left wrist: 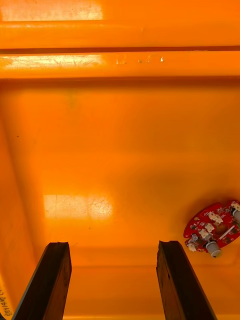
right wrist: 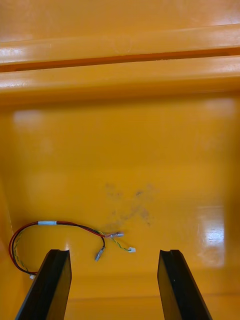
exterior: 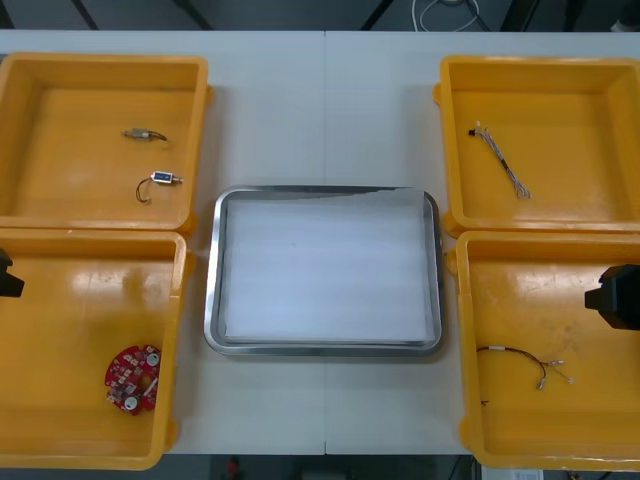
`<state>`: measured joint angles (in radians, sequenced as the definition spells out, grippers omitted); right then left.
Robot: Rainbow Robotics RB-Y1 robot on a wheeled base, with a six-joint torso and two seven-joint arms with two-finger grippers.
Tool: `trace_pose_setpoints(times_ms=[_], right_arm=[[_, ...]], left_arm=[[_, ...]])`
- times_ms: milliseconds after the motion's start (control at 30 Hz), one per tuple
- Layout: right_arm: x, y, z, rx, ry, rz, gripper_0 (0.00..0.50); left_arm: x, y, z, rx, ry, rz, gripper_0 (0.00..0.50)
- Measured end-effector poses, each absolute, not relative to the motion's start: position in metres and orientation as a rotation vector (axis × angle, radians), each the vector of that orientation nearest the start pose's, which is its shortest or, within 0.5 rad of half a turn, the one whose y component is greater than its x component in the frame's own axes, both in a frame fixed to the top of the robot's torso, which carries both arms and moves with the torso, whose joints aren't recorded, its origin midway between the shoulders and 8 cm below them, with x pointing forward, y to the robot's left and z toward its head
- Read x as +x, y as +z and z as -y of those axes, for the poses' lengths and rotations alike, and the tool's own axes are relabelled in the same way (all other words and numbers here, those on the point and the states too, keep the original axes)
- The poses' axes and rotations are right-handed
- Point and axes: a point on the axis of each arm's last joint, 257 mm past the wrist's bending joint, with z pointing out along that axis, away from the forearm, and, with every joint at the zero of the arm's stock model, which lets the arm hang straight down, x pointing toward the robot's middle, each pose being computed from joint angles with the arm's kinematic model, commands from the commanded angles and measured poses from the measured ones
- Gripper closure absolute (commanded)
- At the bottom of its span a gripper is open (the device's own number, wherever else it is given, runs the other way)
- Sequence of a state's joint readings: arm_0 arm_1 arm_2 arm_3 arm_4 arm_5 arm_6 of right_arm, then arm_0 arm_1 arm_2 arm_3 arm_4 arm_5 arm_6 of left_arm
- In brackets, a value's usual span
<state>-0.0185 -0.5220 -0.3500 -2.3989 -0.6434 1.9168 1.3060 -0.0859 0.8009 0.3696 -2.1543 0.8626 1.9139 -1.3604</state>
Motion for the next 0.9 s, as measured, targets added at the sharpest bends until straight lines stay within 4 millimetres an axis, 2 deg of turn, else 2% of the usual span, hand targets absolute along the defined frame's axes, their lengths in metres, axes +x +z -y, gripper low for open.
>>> trace_pose_setpoints(times_ms=[900], right_arm=[[0.3471, -0.192, 0.3433, 0.118, 0.016, -2.599, 0.0]], left_arm=[[0.3518, -0.1808, -0.4042, -0.014, 0.054, -2.742, 0.0]])
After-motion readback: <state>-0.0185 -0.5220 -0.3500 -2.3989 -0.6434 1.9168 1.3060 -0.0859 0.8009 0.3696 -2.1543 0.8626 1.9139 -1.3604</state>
